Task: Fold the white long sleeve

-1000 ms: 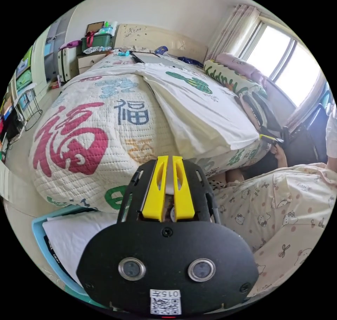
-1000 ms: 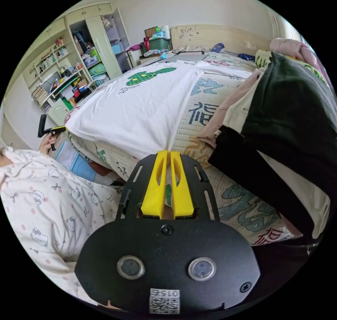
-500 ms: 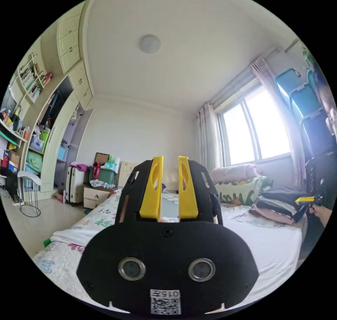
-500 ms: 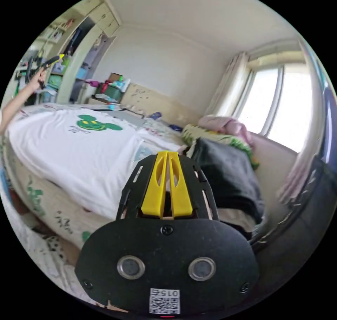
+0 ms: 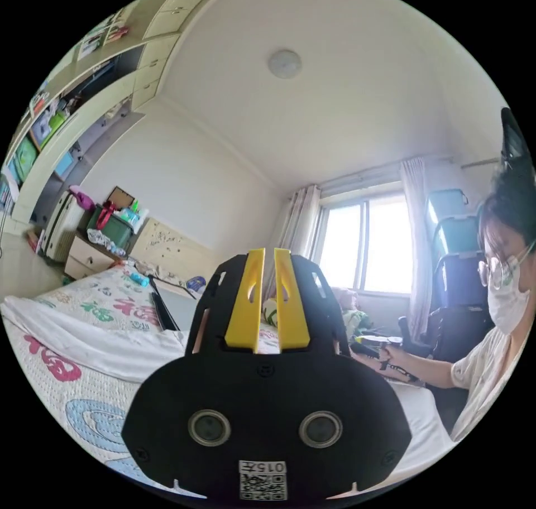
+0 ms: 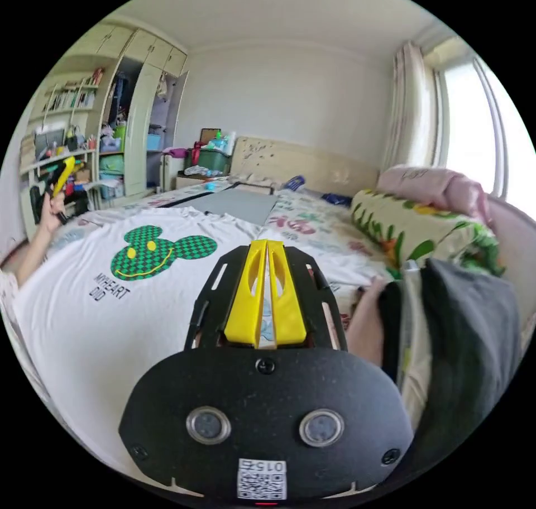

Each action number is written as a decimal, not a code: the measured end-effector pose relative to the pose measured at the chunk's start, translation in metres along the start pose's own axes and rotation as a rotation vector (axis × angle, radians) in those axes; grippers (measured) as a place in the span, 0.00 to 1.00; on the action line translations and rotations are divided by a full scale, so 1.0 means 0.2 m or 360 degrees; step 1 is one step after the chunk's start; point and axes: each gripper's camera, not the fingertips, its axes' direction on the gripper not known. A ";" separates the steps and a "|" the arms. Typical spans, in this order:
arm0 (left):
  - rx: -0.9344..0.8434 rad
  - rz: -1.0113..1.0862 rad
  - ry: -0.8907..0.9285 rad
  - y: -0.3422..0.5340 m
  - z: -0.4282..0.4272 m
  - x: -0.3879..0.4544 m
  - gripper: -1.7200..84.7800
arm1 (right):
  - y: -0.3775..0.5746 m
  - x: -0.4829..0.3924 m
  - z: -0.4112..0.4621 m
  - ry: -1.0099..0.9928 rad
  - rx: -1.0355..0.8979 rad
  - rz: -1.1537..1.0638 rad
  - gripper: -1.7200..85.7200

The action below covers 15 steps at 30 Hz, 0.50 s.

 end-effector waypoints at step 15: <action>-0.1081 0.0269 -0.0107 0.44 0.67 0.36 0.14 | 0.03 0.45 0.47 -0.0709 -0.0275 0.0316 0.01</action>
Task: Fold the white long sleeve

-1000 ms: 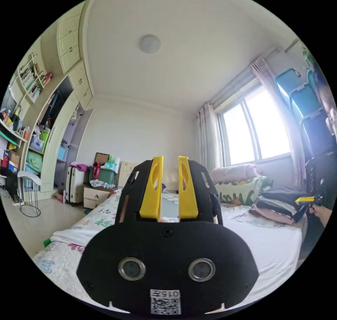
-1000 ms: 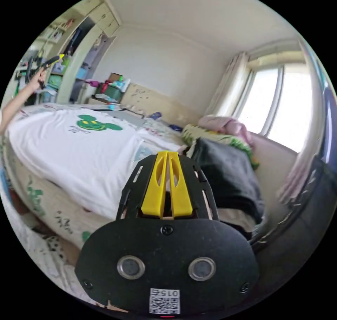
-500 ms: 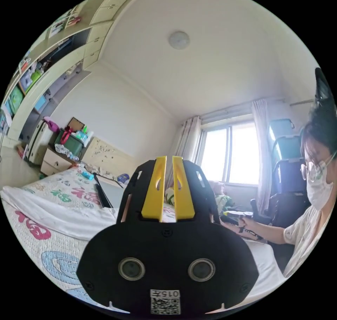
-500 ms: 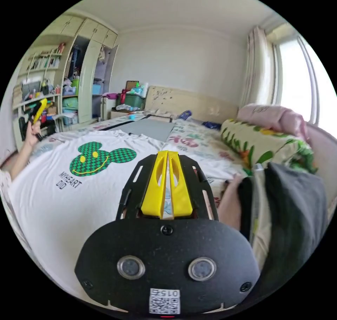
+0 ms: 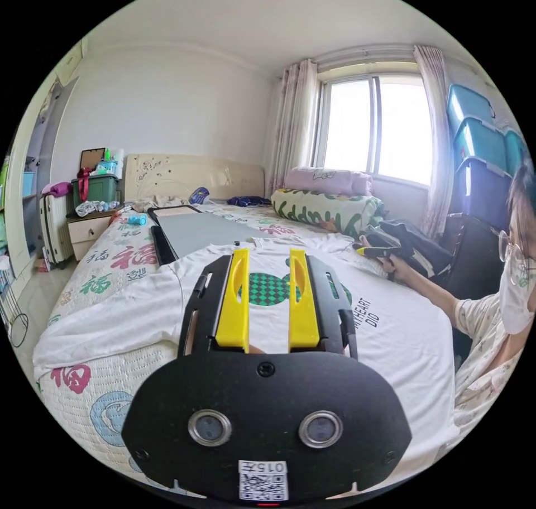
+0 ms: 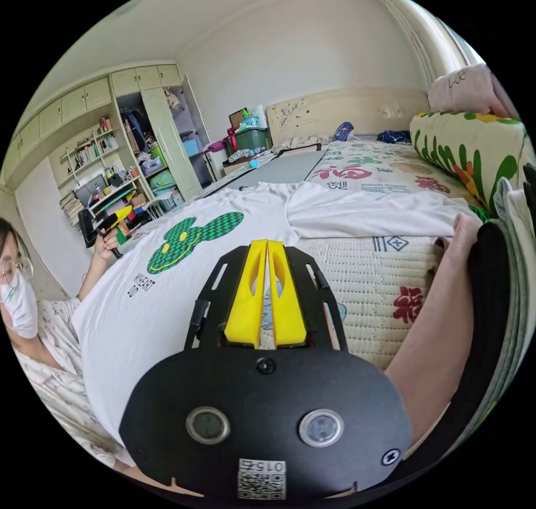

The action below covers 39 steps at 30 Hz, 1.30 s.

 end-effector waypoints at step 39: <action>-0.0999 0.0369 0.0101 0.25 1.06 0.68 0.17 | 0.03 0.18 -0.59 0.0325 0.0811 0.0750 0.10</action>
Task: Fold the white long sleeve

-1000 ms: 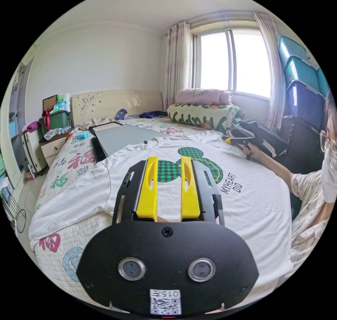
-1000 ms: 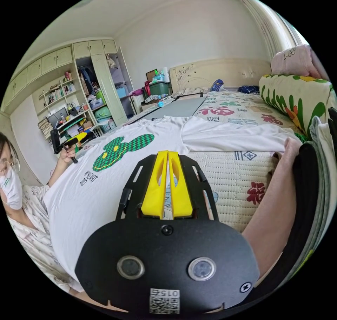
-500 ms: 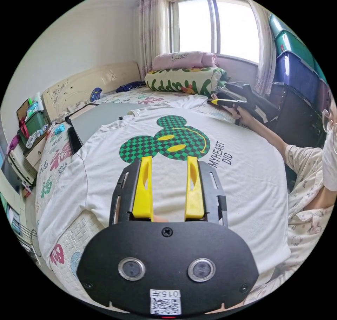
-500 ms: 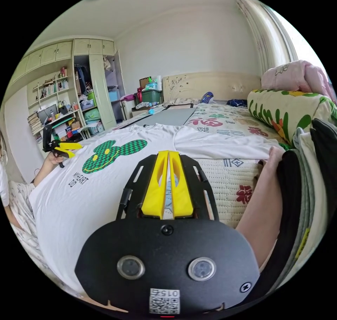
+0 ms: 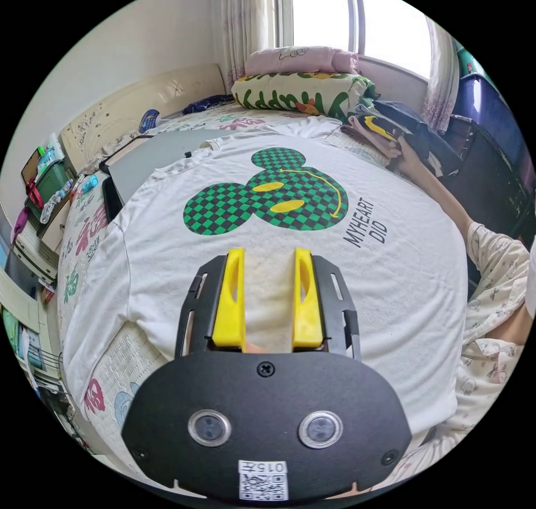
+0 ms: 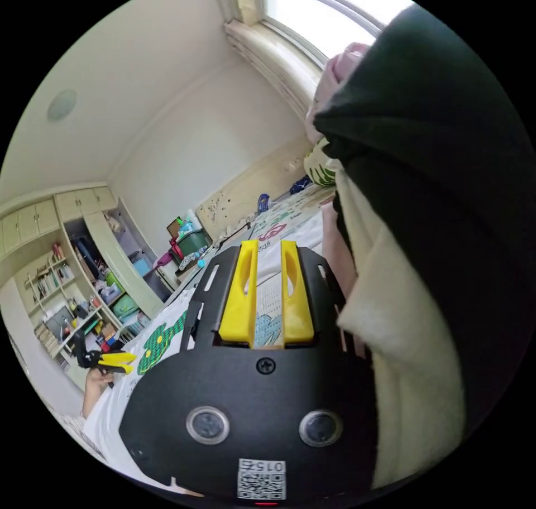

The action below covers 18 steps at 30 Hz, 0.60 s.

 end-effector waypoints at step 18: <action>-0.0001 0.0030 -0.0012 0.09 0.03 0.06 0.16 | -0.14 -0.02 0.12 0.0241 -0.0210 0.0244 0.07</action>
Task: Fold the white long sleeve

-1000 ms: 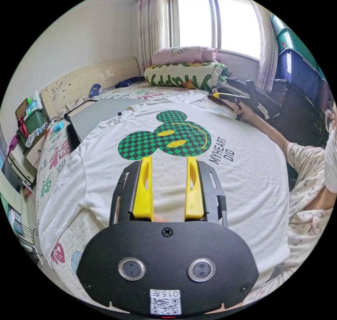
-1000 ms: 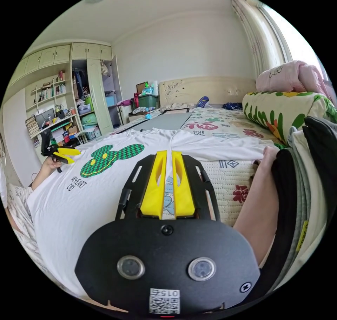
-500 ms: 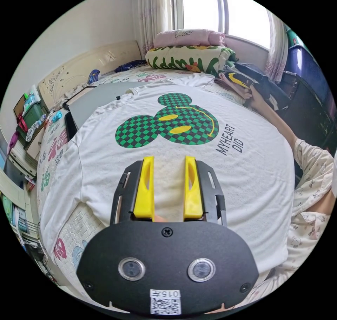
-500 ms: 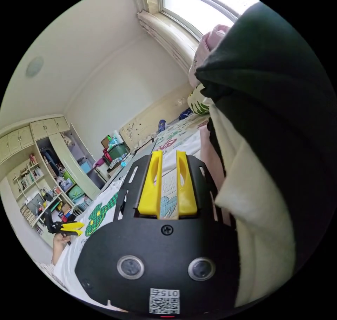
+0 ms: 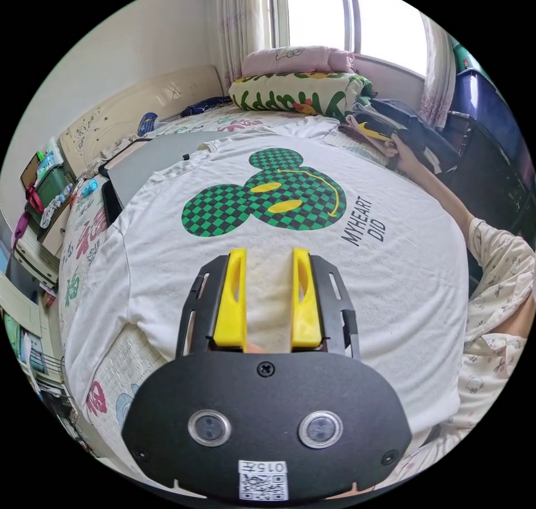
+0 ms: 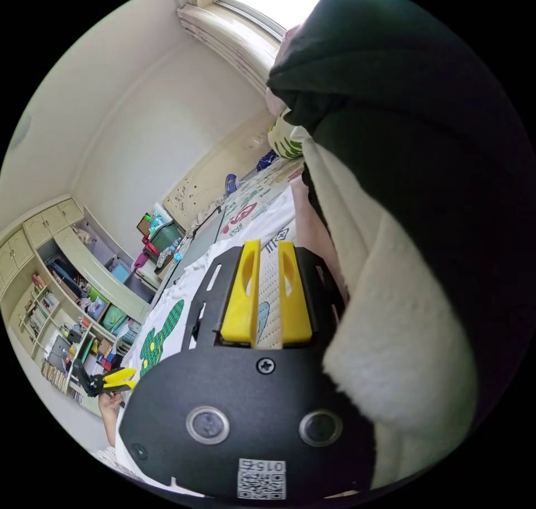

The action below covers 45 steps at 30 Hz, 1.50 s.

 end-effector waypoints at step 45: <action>0.0004 0.0066 0.0010 0.18 -0.12 -0.16 0.13 | -0.19 -0.82 0.50 0.0428 -0.0387 -0.0283 0.15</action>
